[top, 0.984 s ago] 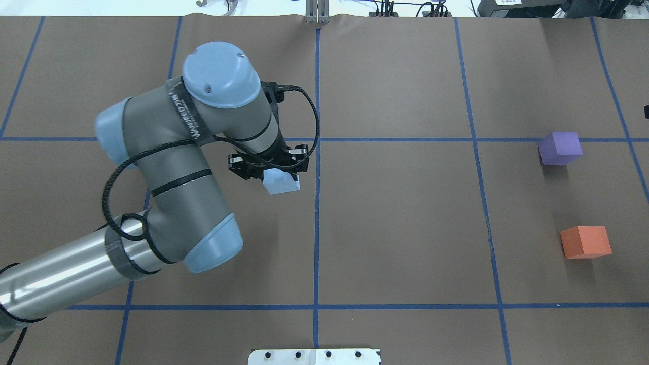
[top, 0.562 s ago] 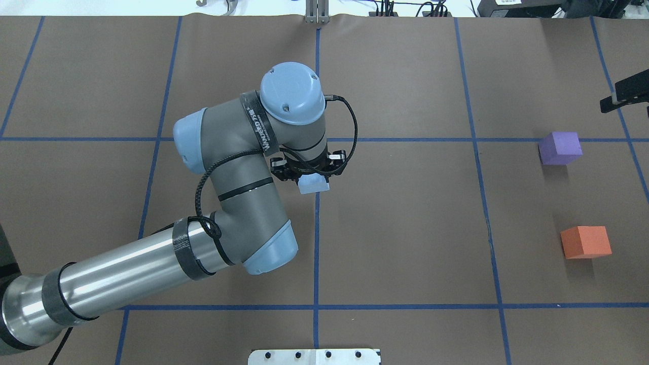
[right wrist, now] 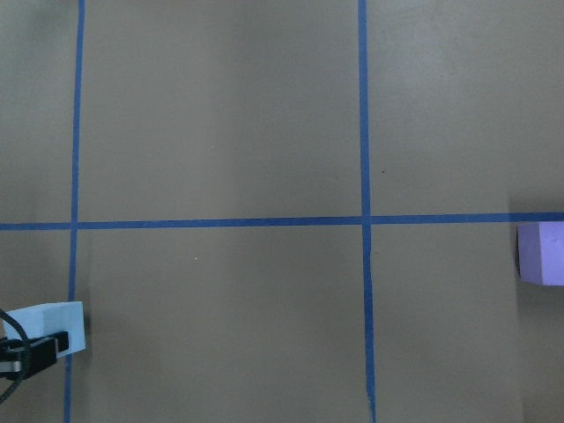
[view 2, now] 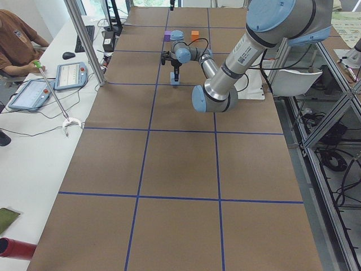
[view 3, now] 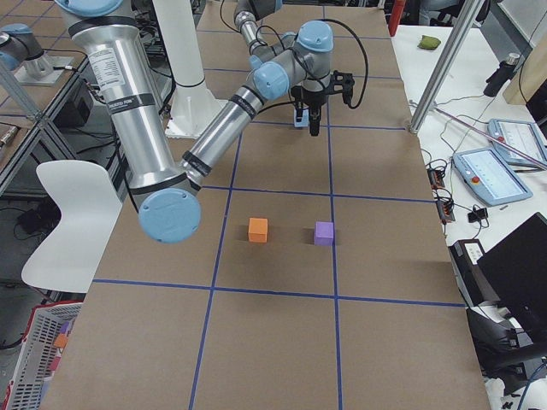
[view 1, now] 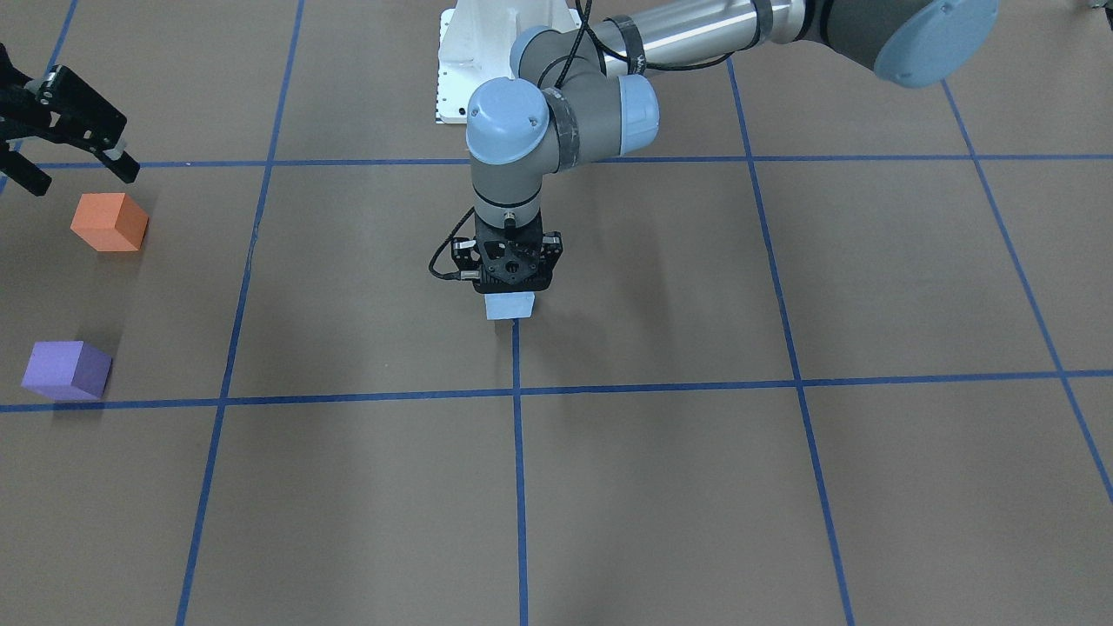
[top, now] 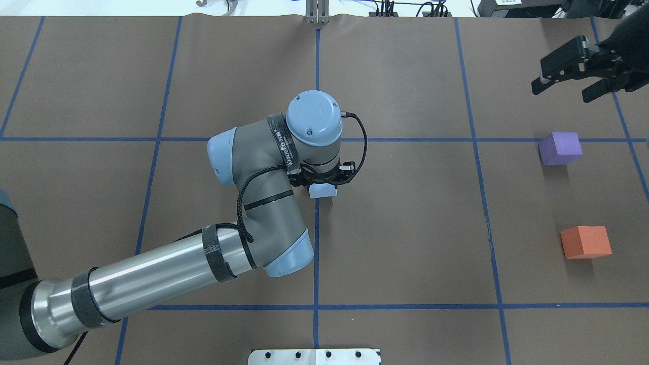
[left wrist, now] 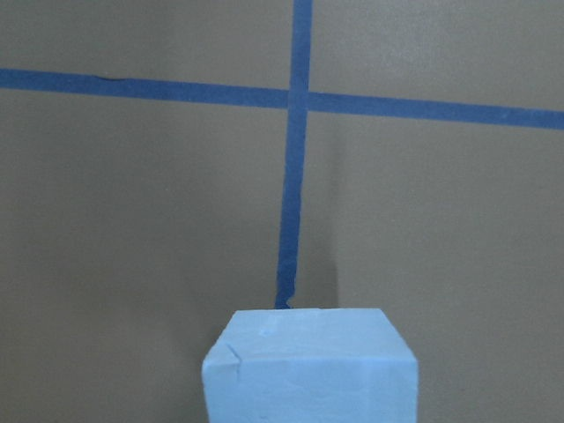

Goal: Place blue block between orange and purple blocks
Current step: 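Set the cube down and open the left gripper while the right arm approaches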

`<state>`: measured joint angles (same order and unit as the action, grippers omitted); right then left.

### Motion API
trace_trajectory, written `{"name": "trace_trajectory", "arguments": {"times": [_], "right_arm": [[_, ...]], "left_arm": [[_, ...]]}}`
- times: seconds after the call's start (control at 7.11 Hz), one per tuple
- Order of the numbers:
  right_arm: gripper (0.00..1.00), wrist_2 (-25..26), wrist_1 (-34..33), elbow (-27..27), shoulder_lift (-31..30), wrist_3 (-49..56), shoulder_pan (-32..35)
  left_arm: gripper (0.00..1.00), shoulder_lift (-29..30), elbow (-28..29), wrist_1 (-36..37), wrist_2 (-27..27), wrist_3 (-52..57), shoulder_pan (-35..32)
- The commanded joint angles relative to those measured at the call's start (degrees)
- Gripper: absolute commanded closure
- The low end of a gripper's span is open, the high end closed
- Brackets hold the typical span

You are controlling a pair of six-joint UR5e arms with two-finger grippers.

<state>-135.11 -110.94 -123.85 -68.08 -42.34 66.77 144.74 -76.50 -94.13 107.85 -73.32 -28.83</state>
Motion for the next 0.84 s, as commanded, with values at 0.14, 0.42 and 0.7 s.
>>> {"name": "trace_trajectory", "arguments": {"times": [0.14, 0.42, 0.7], "right_arm": [[0.0, 2.6, -8.7, 0.4, 9.7, -4.5, -5.9], [0.0, 4.7, -8.7, 0.4, 12.3, -8.5, -9.8], [0.0, 6.0, -8.6, 0.7, 14.6, -10.5, -13.2]], "left_arm": [[0.0, 0.0, 0.7, 0.2, -0.1, 0.7, 0.0], [0.0, -0.2, 0.4, 0.0, 0.2, 1.0, -0.4], [0.0, -0.3, -2.5, 0.6, 3.3, 1.2, -3.9]]}}
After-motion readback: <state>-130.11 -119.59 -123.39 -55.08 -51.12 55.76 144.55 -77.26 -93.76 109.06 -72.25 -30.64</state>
